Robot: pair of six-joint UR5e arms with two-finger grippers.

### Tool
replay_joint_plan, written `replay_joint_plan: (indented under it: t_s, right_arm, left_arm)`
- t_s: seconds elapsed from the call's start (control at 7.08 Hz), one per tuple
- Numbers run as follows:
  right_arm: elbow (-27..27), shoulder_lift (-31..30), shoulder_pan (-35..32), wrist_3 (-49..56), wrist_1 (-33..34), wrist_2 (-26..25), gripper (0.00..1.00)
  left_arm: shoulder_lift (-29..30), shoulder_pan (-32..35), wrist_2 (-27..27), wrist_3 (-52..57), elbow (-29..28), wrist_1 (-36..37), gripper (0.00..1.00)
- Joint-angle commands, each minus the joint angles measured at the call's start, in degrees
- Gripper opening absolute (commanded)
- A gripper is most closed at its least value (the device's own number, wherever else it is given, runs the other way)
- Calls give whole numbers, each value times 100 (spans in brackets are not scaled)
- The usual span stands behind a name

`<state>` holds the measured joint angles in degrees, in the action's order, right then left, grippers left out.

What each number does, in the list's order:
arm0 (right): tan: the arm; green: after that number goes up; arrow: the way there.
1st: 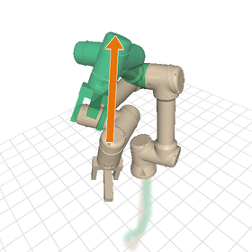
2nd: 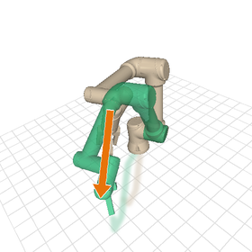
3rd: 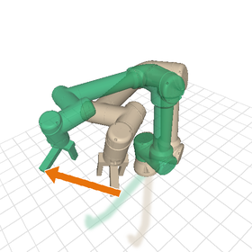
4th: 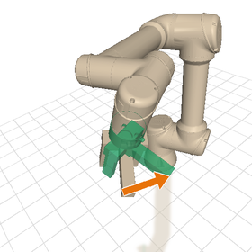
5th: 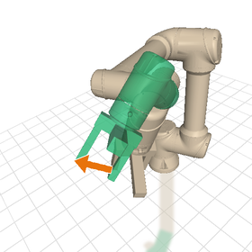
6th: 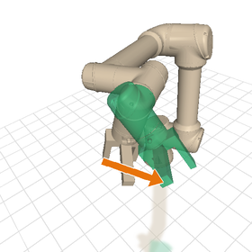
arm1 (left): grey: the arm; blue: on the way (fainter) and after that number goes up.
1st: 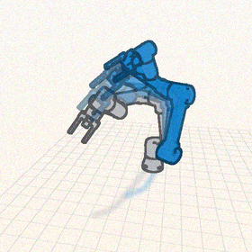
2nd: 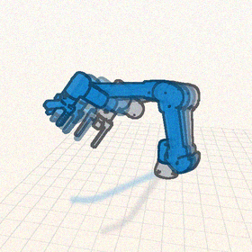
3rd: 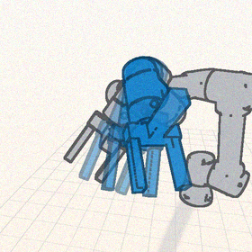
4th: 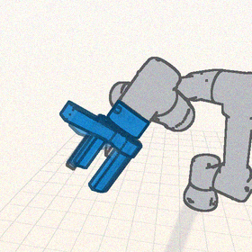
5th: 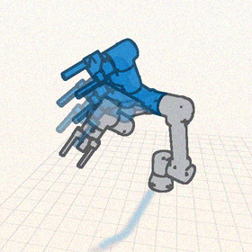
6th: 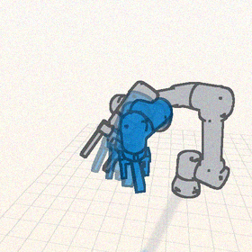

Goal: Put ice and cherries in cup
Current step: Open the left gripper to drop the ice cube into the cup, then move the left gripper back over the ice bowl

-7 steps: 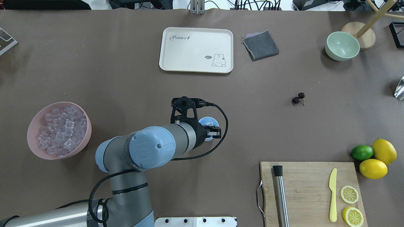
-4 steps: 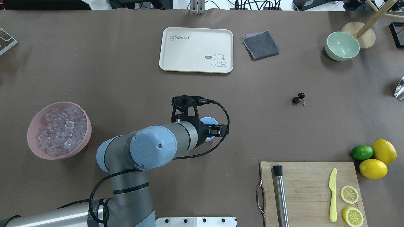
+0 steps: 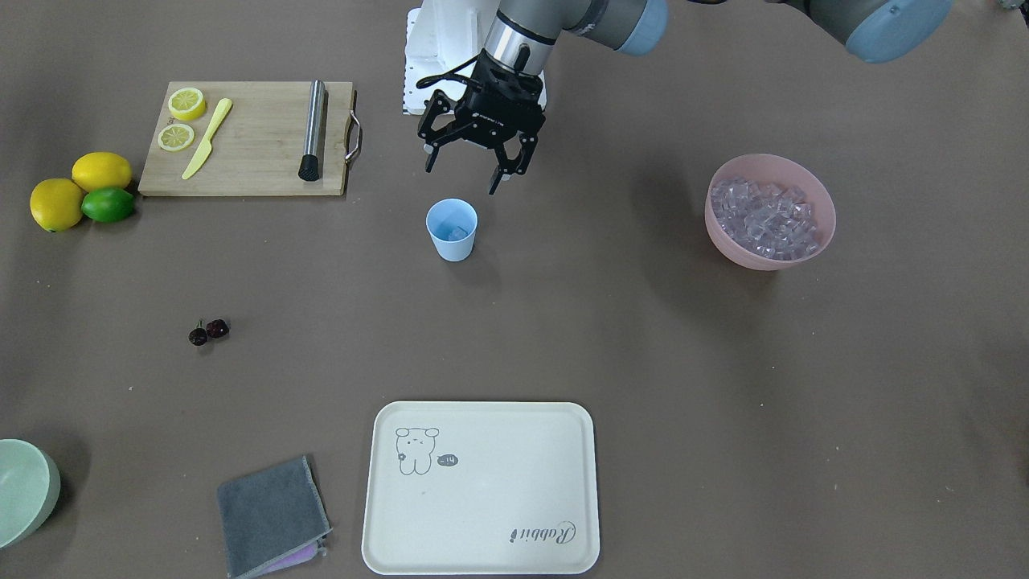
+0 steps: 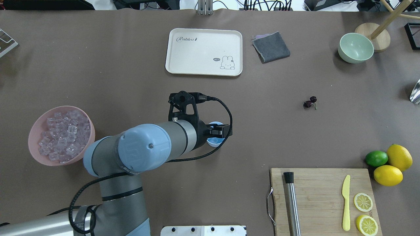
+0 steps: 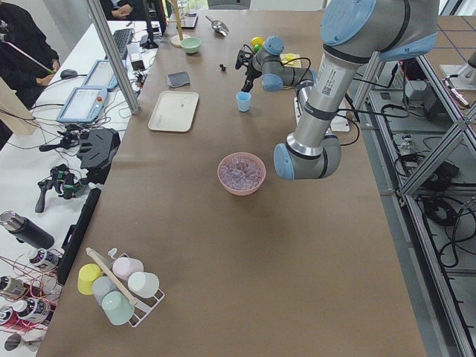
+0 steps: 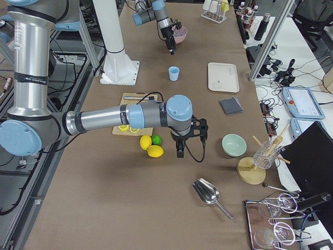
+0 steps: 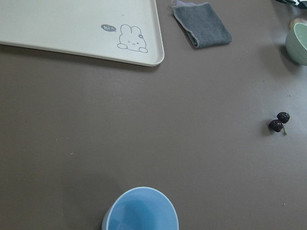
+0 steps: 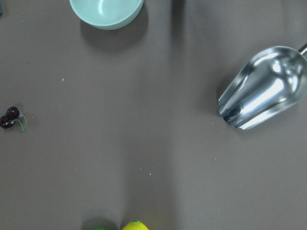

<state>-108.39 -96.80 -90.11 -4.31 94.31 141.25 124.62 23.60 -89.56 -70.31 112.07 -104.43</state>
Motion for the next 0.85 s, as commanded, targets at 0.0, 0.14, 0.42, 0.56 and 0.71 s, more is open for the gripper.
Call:
replay_joint_plan:
  t_s: [0.0, 0.14, 0.42, 0.56, 0.71]
  right_arm:
    - [-76, 3, 2, 1, 0, 69, 100]
    - [-112, -23, 2, 1, 0, 235, 100]
    - [-252, -120, 2, 1, 9, 552, 100]
    - [-253, -94, 2, 1, 9, 553, 100]
    - [-366, -129, 2, 1, 9, 553, 100]
  left_arm:
    - [-593, 887, -935, 725, 725, 571, 97]
    - [-1127, 1388, -1506, 833, 963, 581, 97]
    - [-2313, 2085, -2047, 834, 1333, 555, 97]
    - [-2667, 2209, -2048, 834, 1361, 546, 97]
    - [-2784, 2376, -2056, 826, 1344, 546, 97]
